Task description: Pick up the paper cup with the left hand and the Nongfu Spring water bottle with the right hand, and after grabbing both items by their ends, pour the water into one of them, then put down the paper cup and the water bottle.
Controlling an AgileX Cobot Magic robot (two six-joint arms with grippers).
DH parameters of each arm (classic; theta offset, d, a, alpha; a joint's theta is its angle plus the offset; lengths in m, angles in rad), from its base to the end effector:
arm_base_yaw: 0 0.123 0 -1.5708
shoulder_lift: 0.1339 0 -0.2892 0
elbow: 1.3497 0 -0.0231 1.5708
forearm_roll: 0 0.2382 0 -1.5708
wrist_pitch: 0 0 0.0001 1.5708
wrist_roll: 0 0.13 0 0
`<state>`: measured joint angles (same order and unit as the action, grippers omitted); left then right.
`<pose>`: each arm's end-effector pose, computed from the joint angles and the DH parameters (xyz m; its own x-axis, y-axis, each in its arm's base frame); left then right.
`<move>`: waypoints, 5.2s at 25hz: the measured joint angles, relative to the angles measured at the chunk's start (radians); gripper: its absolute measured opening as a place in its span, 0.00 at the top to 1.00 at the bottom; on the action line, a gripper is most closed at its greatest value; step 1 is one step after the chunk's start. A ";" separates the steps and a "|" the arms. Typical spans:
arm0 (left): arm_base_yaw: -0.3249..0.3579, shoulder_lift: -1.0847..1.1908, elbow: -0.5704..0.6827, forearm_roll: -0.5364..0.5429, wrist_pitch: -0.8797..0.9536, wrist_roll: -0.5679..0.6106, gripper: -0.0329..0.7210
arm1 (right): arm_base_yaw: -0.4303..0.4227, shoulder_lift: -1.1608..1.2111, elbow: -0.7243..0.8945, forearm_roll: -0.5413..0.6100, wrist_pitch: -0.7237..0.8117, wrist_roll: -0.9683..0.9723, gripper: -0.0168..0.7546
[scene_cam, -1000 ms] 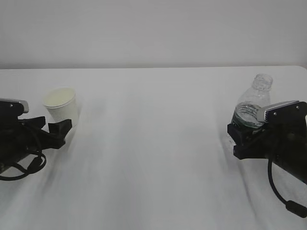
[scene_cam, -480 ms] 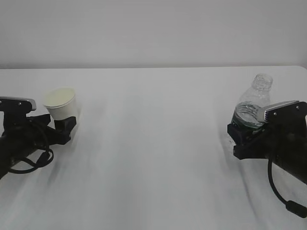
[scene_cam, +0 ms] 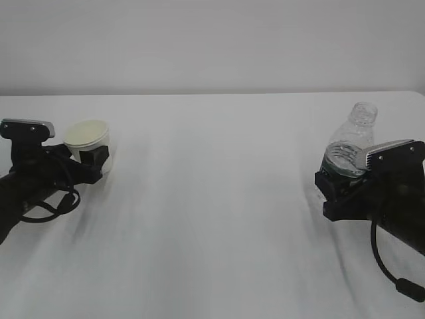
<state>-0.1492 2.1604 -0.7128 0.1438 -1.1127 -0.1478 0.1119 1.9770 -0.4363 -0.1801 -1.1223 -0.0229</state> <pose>0.3818 -0.0743 0.0794 -0.2682 -0.0437 -0.9624 0.2489 0.9619 -0.1130 0.3162 0.0566 0.0946 -0.3009 -0.1346 -0.9441 -0.2936 0.9550 -0.0426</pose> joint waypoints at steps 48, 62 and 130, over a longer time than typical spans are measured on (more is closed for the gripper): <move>0.000 0.034 -0.087 0.088 -0.009 -0.031 0.35 | 0.000 0.000 0.000 0.000 0.002 0.000 0.34; 0.000 -0.110 0.092 0.207 -0.025 -0.037 0.36 | 0.000 -0.092 0.000 -0.002 0.013 0.000 0.34; -0.450 -0.190 0.151 0.673 -0.027 -0.149 0.36 | 0.095 -0.155 -0.005 -0.430 0.114 0.004 0.34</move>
<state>-0.5989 1.9700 -0.5613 0.8170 -1.1399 -0.2965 0.2072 1.8220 -0.4416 -0.6097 -1.0079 -0.0186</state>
